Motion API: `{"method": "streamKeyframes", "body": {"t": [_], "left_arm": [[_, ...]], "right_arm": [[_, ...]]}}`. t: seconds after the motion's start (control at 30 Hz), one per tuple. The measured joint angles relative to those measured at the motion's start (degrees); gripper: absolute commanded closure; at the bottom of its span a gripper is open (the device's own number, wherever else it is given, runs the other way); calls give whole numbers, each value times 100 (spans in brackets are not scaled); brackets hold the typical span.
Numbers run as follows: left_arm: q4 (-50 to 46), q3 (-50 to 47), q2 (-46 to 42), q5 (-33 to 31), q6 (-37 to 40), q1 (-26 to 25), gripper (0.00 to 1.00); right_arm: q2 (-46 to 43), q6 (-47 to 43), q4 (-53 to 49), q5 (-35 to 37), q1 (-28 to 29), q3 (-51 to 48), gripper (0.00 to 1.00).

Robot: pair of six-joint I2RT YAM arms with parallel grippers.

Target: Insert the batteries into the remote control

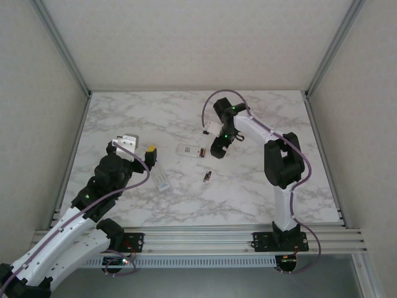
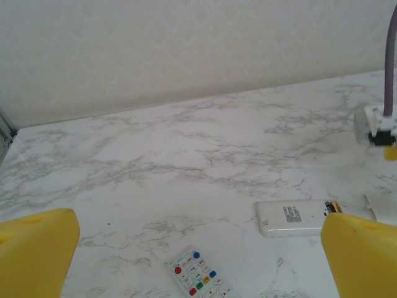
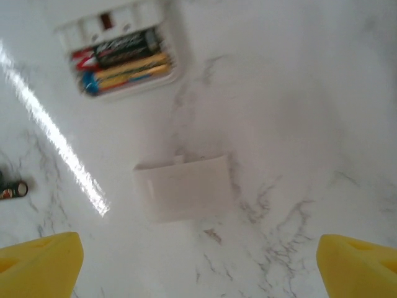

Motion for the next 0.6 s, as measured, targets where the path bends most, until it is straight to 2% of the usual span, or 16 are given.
{"method": "streamKeyframes", "body": {"t": [0.4,0.6], "left_arm": [[20,0,55,11,-66,0,0],[15,0,48,11,-66,0,1]], "right_arm": [[527,-660,334,155,118,-188,16],[579,-756,407,138,118,-304,27]]}}
